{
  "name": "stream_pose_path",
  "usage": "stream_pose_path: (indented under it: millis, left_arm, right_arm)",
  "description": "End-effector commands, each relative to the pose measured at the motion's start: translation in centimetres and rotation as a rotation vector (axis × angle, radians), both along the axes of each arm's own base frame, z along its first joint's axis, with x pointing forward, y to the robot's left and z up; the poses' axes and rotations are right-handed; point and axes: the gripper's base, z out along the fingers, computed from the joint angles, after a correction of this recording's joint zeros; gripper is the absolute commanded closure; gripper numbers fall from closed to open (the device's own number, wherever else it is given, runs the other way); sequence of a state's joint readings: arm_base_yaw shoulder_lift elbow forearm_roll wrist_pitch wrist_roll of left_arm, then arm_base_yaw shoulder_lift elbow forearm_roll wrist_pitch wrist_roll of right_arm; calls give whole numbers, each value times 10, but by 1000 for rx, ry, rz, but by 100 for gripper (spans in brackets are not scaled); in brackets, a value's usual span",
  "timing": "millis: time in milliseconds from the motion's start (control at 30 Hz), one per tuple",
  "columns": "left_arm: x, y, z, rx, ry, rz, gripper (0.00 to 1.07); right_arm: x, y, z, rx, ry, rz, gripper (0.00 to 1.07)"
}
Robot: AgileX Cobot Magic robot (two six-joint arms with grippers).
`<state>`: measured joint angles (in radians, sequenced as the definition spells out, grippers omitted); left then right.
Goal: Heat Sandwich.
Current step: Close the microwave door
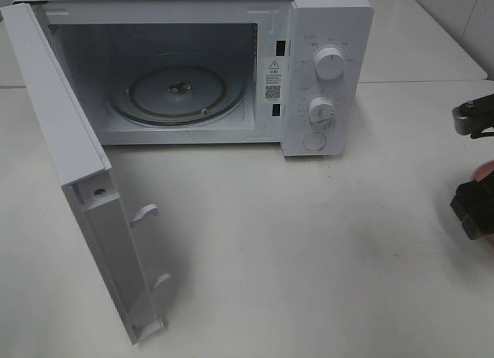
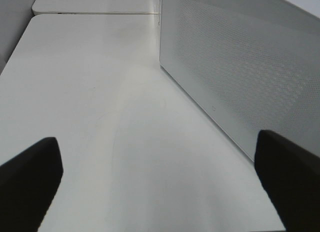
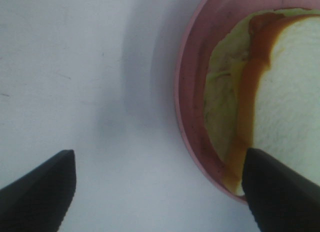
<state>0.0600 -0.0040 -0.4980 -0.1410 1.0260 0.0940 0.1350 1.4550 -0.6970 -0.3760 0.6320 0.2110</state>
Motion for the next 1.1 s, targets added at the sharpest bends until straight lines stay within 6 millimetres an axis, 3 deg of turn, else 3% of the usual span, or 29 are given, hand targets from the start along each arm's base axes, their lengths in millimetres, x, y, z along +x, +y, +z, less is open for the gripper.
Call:
stream_pose_path:
  millis: [33,500,1100]
  left_arm:
    - [-3,0,-2,-1,-16,1,5]
    - [-3,0,-2,-1,-16,1,5]
    - [-3,0,-2,-1,-16,1,5]
  right_arm:
    - [-12,1,18,48,-18,-30,21]
    - [-49,3,64,146,-122,-55,25]
    - [-125,-7,113,178,-282,-47,29]
